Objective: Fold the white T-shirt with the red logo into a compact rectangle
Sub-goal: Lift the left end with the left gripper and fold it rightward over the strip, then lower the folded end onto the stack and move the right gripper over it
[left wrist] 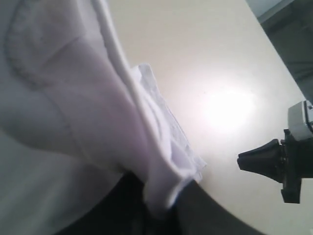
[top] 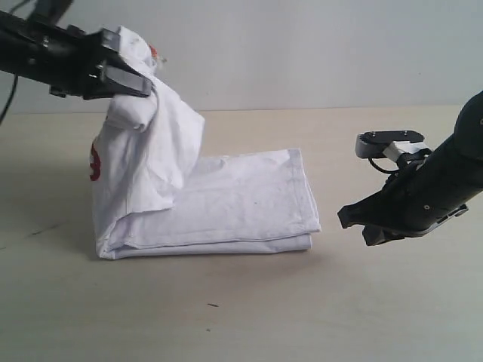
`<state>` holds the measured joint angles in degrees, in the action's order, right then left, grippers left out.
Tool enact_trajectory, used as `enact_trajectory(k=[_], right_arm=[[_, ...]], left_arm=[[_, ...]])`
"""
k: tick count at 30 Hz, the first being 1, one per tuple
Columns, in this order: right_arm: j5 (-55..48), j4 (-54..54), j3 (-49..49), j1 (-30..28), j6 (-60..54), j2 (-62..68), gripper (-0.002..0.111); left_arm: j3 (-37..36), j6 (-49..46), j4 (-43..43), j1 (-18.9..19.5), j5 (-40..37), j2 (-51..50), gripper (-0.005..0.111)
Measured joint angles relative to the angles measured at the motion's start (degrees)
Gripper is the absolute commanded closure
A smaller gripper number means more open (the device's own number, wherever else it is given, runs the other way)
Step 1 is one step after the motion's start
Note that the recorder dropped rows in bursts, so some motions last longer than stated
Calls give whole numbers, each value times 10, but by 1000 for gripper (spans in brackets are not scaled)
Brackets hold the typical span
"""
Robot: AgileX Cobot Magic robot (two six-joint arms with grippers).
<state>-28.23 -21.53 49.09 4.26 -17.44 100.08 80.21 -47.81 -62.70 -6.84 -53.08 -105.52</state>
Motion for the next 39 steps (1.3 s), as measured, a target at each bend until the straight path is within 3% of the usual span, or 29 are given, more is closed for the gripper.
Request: enact_trajectory(k=[3,5,7,8,10,12,16,21,24,26,28,30,33,39], right_arm=[[0,-1,0,0,0,0,99],[0,-2,0,0,0,0,99],[0,-2,0,0,0,0,99],[0,-2,0,0,0,0,99],[0,-2,0,0,0,0,99],[0,-3,0,0,0,0,99],[-1,-3,0,0,0,0,99],[-4,-11,0,0,0,0,99],[-4,-90,0,0,-51,0,99],[-10,-233,0,0,-166,0,99],[-16,-425,0,0,-326,0,99],[-21,-520,10,0,-408,3,99],[-28,-555,40,0,-432,20,99],[-41,-569,112,0,-433,97,100]], left_arm=[[1,0,5,-64,66,-32,107],[1,0,4,-122,130,-75,101],[1,0,-3,-151,146,-101,73],[1,-5,-13,-165,148,-115,52],[4,-39,-57,-190,130,-137,22],[21,-89,-81,-203,83,-146,15],[61,-86,-64,-200,53,-144,18],[76,11,112,-155,50,-127,25],[76,46,198,-138,48,-127,52],[72,54,234,-137,59,-131,67],[69,56,234,-137,83,-154,66],[69,56,221,-141,97,-177,59],[69,51,205,-149,110,-199,54],[69,29,183,-188,95,-230,54]])
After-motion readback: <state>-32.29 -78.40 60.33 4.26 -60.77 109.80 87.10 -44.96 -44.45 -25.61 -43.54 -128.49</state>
